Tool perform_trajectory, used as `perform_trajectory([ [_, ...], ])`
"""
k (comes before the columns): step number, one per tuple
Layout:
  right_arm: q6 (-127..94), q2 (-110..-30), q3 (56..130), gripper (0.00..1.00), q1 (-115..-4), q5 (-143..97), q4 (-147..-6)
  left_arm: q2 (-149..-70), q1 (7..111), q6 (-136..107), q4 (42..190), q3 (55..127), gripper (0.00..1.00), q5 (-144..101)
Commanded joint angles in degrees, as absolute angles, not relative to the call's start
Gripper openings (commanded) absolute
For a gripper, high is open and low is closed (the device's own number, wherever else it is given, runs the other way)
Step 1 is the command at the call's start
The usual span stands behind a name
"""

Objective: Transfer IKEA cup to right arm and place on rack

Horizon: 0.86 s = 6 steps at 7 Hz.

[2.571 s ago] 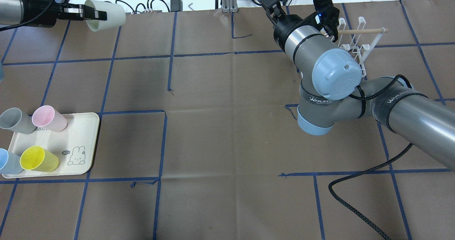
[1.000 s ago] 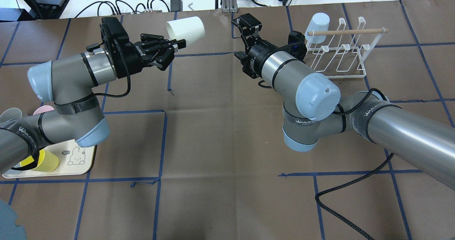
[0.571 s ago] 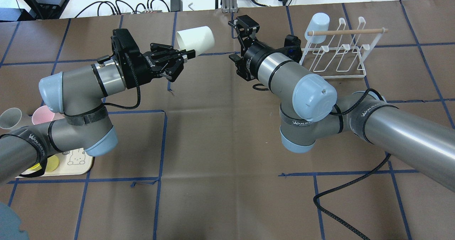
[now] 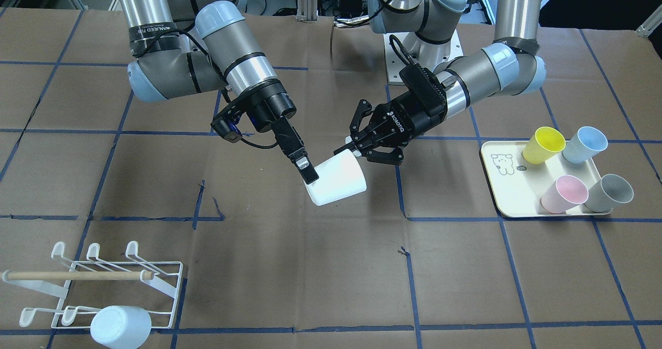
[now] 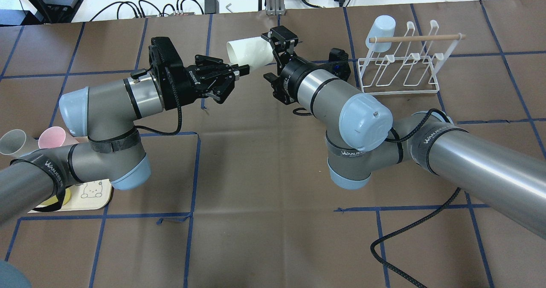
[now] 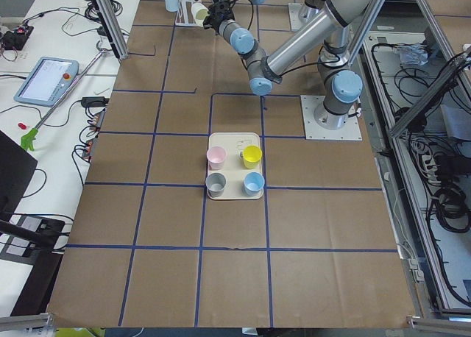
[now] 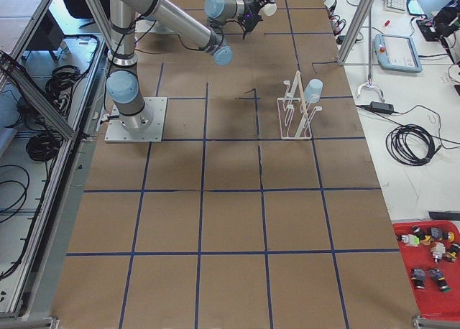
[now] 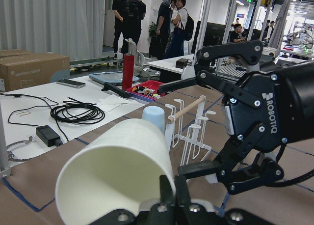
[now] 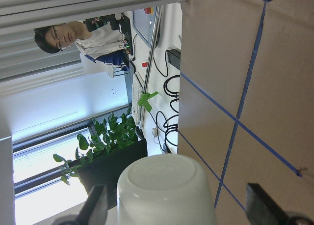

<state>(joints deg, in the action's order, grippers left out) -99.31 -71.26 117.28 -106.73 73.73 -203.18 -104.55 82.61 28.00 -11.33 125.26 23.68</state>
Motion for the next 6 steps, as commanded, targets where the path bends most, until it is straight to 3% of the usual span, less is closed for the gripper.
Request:
perform_trajectory([
  [1,-99.3,-71.2,117.1,1.0,-107.2,73.8,-202.8,-104.5,82.7,27.9,-11.3,125.2,0.02,23.7],
  [6,-98.4,-69.1,113.4,0.99,-108.8,73.8,-199.5,-104.4,82.7,27.9,-11.3,125.2,0.03,23.7],
])
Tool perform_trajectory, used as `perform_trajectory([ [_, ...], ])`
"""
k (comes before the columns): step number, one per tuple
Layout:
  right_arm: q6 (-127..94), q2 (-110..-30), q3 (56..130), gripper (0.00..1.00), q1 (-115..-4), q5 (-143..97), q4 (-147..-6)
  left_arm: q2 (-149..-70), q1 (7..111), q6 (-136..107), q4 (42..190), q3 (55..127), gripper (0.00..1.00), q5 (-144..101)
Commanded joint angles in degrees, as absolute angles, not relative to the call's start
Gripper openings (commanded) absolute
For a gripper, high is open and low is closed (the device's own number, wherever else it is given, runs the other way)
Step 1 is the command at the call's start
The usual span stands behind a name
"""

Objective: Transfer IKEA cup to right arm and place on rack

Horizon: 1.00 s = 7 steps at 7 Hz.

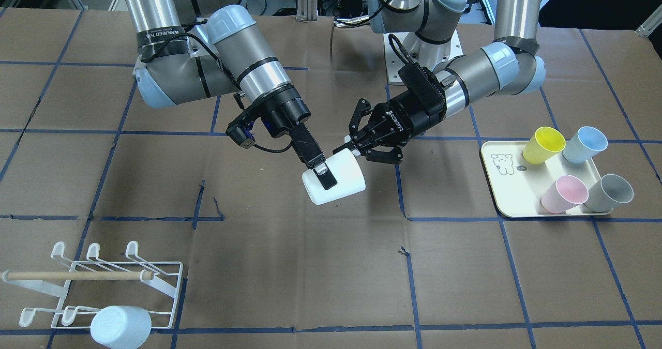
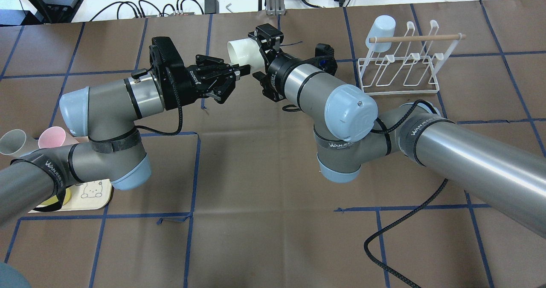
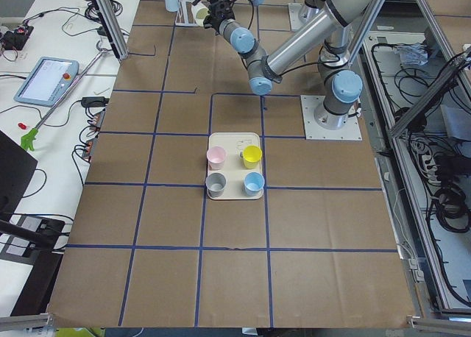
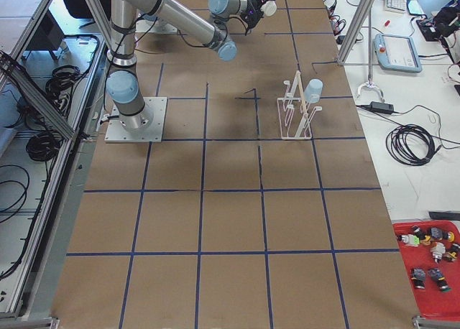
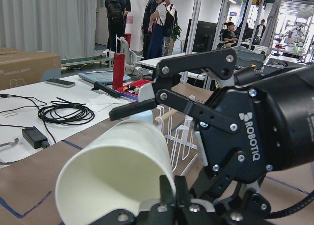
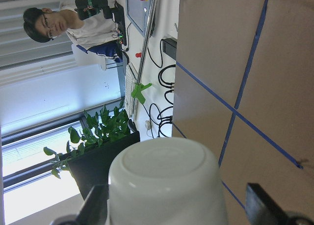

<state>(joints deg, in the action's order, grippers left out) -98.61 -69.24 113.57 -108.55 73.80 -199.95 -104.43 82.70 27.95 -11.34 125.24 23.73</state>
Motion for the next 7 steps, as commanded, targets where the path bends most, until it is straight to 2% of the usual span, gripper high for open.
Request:
perform_trajectory([
  [1,-98.3,-69.3,113.4,0.99,-108.8,73.8,-199.4,-104.4,82.7,27.9,-11.3,125.2,0.03,23.7],
  [7,-98.3,-69.7,111.7,0.99,-108.8,73.7,-197.9,-104.2,82.7,27.9,-11.3,125.2,0.03,23.7],
])
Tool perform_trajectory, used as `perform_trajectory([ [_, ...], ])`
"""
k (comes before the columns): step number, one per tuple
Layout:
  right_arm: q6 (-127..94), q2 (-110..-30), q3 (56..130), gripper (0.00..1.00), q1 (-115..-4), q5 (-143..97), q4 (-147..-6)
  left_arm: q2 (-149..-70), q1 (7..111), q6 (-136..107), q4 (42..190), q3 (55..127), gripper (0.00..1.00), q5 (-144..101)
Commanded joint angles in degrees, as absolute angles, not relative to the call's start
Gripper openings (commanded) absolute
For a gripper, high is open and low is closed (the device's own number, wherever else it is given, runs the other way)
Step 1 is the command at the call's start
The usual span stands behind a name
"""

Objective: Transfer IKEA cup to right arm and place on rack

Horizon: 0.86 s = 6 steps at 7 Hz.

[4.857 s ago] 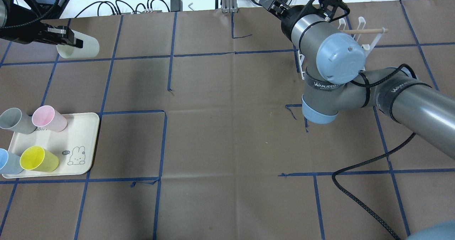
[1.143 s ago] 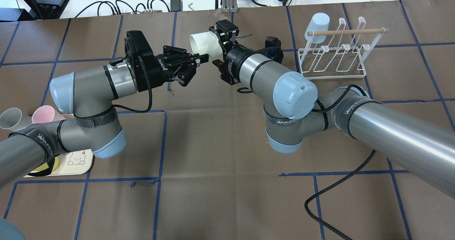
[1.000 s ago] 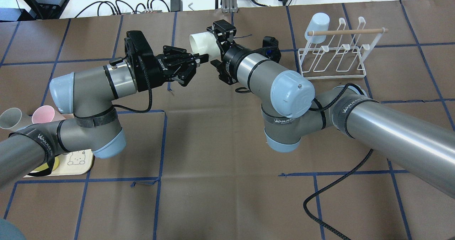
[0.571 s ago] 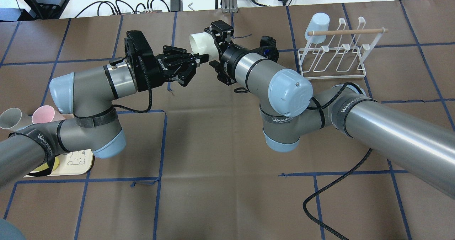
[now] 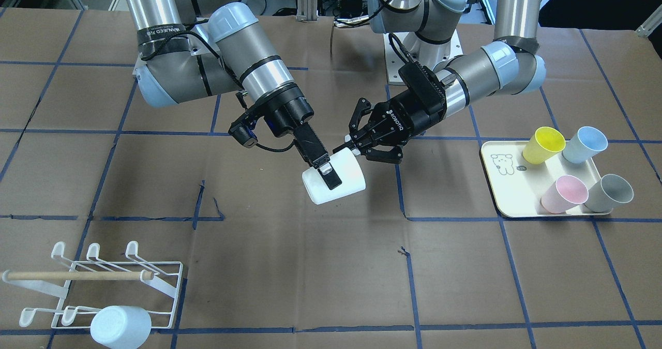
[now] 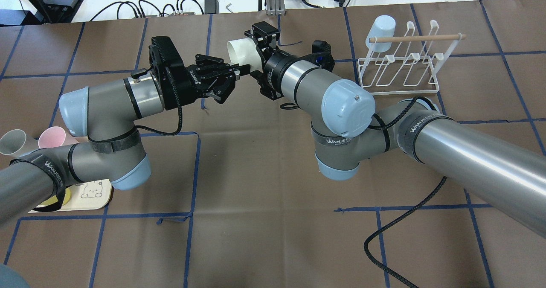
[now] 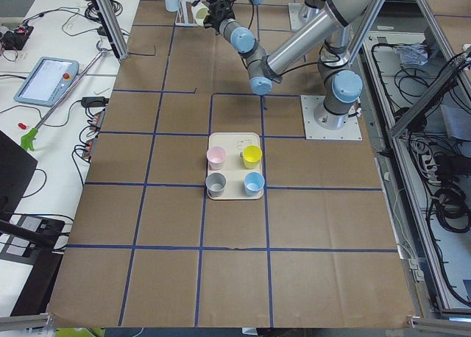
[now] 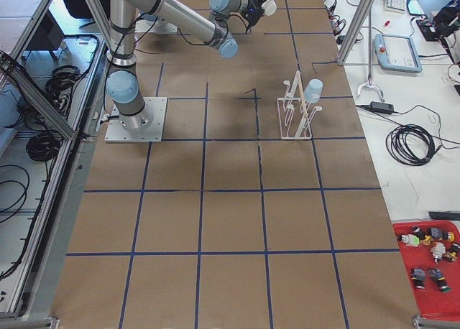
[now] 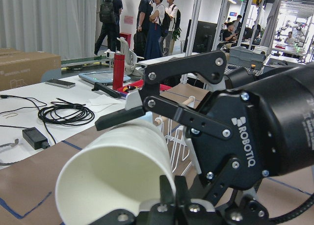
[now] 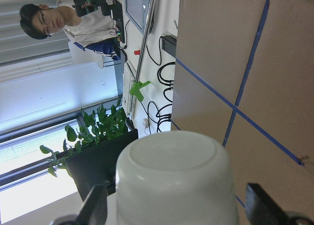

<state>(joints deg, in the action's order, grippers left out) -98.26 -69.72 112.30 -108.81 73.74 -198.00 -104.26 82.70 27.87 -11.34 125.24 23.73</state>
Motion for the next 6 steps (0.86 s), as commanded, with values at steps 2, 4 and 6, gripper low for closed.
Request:
perform_trajectory([
  [2,-98.3,-69.3,111.9,0.98,-108.8,73.7,-198.0,-104.2,82.7,27.9,-11.3,125.2,0.04,23.7],
  [4,-96.9,-69.3,112.1,0.75,-108.8,73.3,-198.0,-104.2,82.7,27.9,-11.3,125.2,0.04,23.7],
  [6,-96.8,-69.3,112.1,0.51,-108.8,73.0,-198.1,-104.2,82.7,27.9,-11.3,125.2,0.04,23.7],
])
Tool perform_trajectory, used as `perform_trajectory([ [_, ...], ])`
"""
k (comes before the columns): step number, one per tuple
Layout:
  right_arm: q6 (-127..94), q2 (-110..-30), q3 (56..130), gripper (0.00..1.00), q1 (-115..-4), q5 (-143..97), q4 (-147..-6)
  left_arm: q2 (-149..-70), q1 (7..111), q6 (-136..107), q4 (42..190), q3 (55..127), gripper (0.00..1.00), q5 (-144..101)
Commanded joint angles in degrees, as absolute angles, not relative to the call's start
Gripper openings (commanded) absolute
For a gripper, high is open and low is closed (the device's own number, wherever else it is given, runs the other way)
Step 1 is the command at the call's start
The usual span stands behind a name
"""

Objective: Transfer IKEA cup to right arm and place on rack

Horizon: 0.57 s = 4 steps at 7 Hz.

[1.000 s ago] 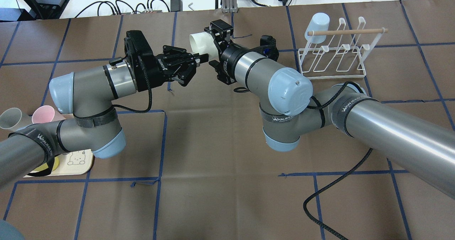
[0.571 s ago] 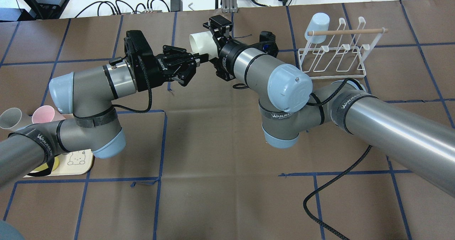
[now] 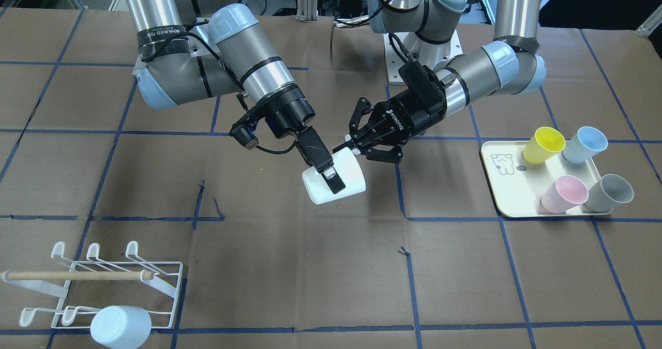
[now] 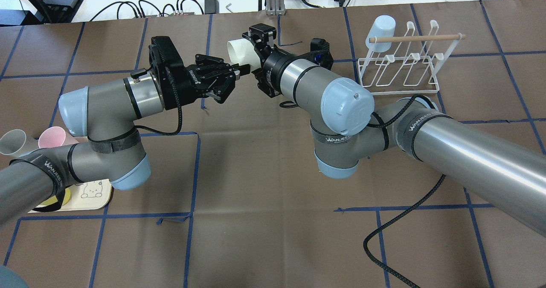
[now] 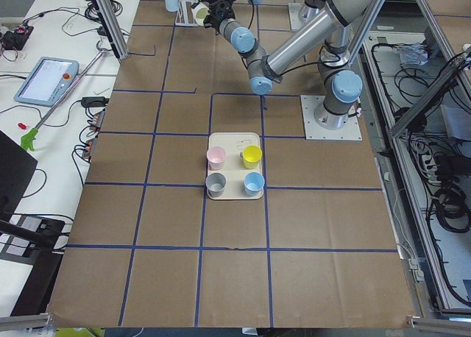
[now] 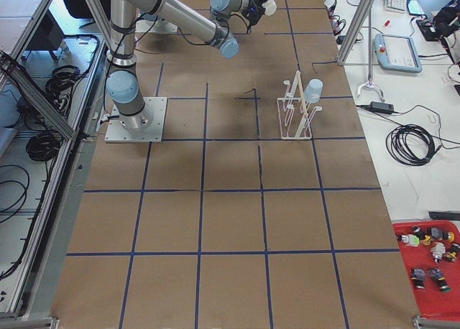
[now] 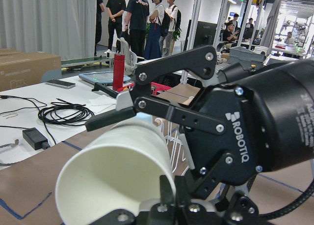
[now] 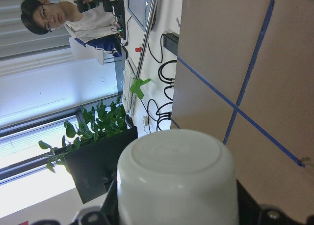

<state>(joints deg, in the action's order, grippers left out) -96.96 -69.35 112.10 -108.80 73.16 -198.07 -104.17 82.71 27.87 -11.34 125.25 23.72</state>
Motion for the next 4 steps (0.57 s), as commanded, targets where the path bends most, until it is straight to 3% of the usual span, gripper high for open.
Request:
perform_trajectory([
  [1,-96.8,-69.3,112.1,0.45,-108.8,72.9,-198.1,-104.0,82.7,27.9,-11.3,125.2,0.08,23.7],
  [2,-96.7,-69.3,112.2,0.39,-108.8,72.9,-198.1,-103.8,82.7,27.9,-11.3,125.2,0.3,23.9],
  [3,-96.1,-69.3,112.2,0.37,-108.8,72.9,-198.1,-103.9,82.7,27.9,-11.3,124.7,0.7,23.9],
  [4,-96.0,-69.3,112.3,0.36,-108.8,72.9,-198.1,-103.9,82.7,27.8,-11.3,125.0,0.96,23.7],
])
